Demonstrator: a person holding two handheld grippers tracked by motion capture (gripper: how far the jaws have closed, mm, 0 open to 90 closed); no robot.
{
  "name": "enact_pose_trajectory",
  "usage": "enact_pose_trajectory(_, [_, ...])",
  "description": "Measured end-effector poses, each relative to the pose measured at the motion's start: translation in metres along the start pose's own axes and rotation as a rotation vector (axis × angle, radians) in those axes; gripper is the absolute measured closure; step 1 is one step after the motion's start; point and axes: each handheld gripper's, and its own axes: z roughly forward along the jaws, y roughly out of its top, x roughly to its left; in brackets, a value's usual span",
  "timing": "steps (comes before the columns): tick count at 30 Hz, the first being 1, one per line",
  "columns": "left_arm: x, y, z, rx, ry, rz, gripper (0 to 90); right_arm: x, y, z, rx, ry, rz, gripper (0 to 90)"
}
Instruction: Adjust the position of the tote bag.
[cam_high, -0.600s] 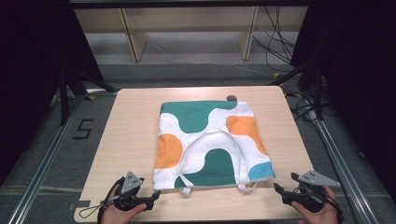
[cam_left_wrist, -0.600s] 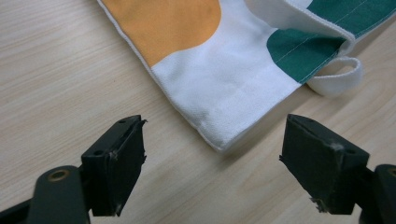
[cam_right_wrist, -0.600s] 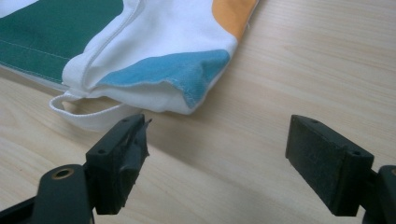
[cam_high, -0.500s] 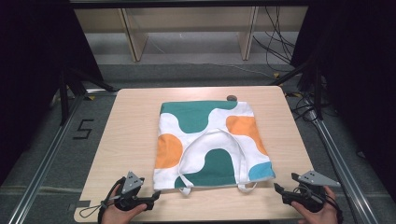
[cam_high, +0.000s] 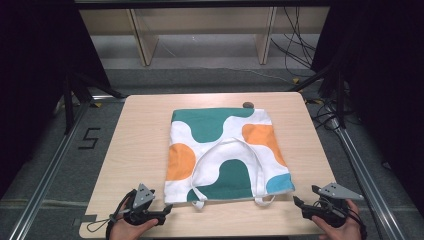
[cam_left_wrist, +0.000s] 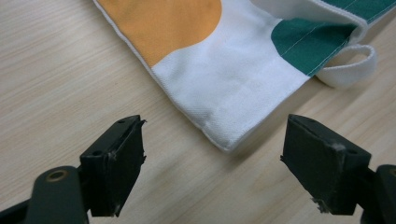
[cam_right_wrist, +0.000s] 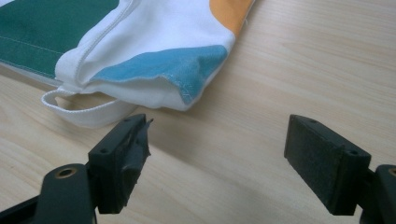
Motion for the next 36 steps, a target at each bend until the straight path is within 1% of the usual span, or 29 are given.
enact_pose_trajectory(2, [0.0,0.0,0.0,0.001,0.004,0.014,19.9,0.0,0.0,0.0,-0.002,0.001,0.0,22.9])
enact_pose_trajectory(3, [0.001,0.0,-0.001,0.006,0.008,0.035,19.9,0.0,0.0,0.0,-0.006,-0.008,-0.007,22.9])
enact_pose_trajectory(4, [0.001,0.0,0.0,0.0,0.014,0.038,19.9,0.0,0.0,0.0,0.002,0.011,0.006,22.9])
enact_pose_trajectory(6, [0.0,0.001,0.001,0.017,0.021,0.048,20.8,0.001,0.0,0.001,0.005,0.008,0.003,22.9])
enact_pose_trajectory(8, [-0.002,0.002,0.004,0.012,0.029,0.043,22.8,0.001,0.0,0.001,0.003,0.022,-0.003,22.9])
enact_pose_trajectory(9, [-0.002,0.003,0.004,0.031,0.037,0.068,23.9,0.004,0.0,0.001,0.014,0.029,0.037,22.8])
enact_pose_trajectory(10, [-0.003,0.004,0.004,0.045,0.038,0.072,25.7,0.001,0.0,0.002,0.007,0.034,0.008,22.8])
enact_pose_trajectory(11, [-0.003,0.004,0.005,0.049,0.041,0.088,25.8,0.001,0.0,0.002,0.007,0.035,0.009,22.9])
enact_pose_trajectory(12, [-0.004,0.004,0.006,0.055,0.037,0.078,25.5,0.002,0.0,0.002,0.006,0.035,0.009,22.9])
enact_pose_trajectory(14, [-0.006,0.004,0.008,0.052,0.04,0.089,25.2,0.002,0.0,0.002,0.006,0.036,0.01,22.9])
enact_pose_trajectory(15, [-0.008,0.005,0.008,0.073,0.052,0.093,25.4,0.001,0.0,0.002,0.004,0.037,0.01,23.0])
enact_pose_trajectory(16, [-0.008,0.006,0.01,0.074,0.071,0.096,25.5,0.001,0.0,0.002,0.005,0.037,0.01,23.0])
enact_pose_trajectory(17, [-0.008,0.007,0.01,0.076,0.078,0.11,25.5,0.001,0.0,0.002,0.005,0.038,0.011,23.0])
enact_pose_trajectory(18, [-0.008,0.008,0.011,0.076,0.084,0.103,25.9,0.001,0.0,0.002,0.006,0.039,0.011,23.0])
enact_pose_trajectory(19, [-0.006,0.01,0.011,0.078,0.087,0.113,26.1,0.0,0.0,0.002,-0.005,0.025,-0.004,23.0])
enact_pose_trajectory(20, [-0.006,0.01,0.013,0.076,0.08,0.091,25.8,0.0,0.0,0.002,-0.006,0.026,-0.005,23.0])
enact_pose_trajectory(21, [-0.006,0.011,0.014,0.075,0.075,0.094,26.0,0.001,0.0,0.002,0.006,0.04,0.011,23.0])
enact_pose_trajectory(23, [-0.006,0.015,0.017,0.07,0.082,0.108,27.6,0.003,0.0,0.002,0.011,0.031,0.026,23.0])
enact_pose_trajectory(24, [-0.007,0.017,0.018,0.069,0.081,0.119,28.3,0.001,0.001,0.003,0.005,0.038,-0.002,23.0])
enact_pose_trajectory(26, [-0.008,0.022,0.021,0.064,0.08,0.129,29.8,0.002,0.001,0.002,0.011,0.036,0.005,23.0])
enact_pose_trajectory(27, [-0.009,0.024,0.024,0.059,0.076,0.134,30.8,0.005,0.001,0.001,0.011,0.009,0.013,23.0])
enact_pose_trajectory(28, [-0.009,0.027,0.026,0.054,0.069,0.135,32.5,0.006,0.001,0.002,0.012,0.023,0.018,23.0])
enact_pose_trajectory(29, [-0.01,0.029,0.029,0.044,0.064,0.14,34.8,0.003,0.001,0.003,0.003,0.022,-0.021,23.0])
enact_pose_trajectory(30, [-0.01,0.032,0.03,0.036,0.06,0.149,36.2,0.003,0.001,0.004,0.01,0.041,-0.009,23.0])
enact_pose_trajectory(31, [-0.009,0.035,0.031,0.011,0.03,0.156,42.3,0.003,0.001,0.003,0.012,0.06,0.0,23.2])
enact_pose_trajectory(32, [-0.007,0.037,0.032,-0.011,0.004,0.139,49.9,0.005,0.001,0.004,0.011,0.066,0.024,24.0])
enact_pose_trajectory(34, [-0.003,0.042,0.029,-0.056,-0.016,0.134,63.9,0.003,0.001,0.006,0.011,0.069,-0.028,24.2])
enact_pose_trajectory(35, [-0.002,0.045,0.026,-0.081,-0.008,0.119,67.9,0.008,0.001,0.005,0.025,0.055,0.006,24.2])
enact_pose_trajectory(36, [-0.002,0.047,0.024,-0.134,-0.006,0.076,71.6,0.005,0.001,0.006,0.016,0.063,-0.025,24.2])
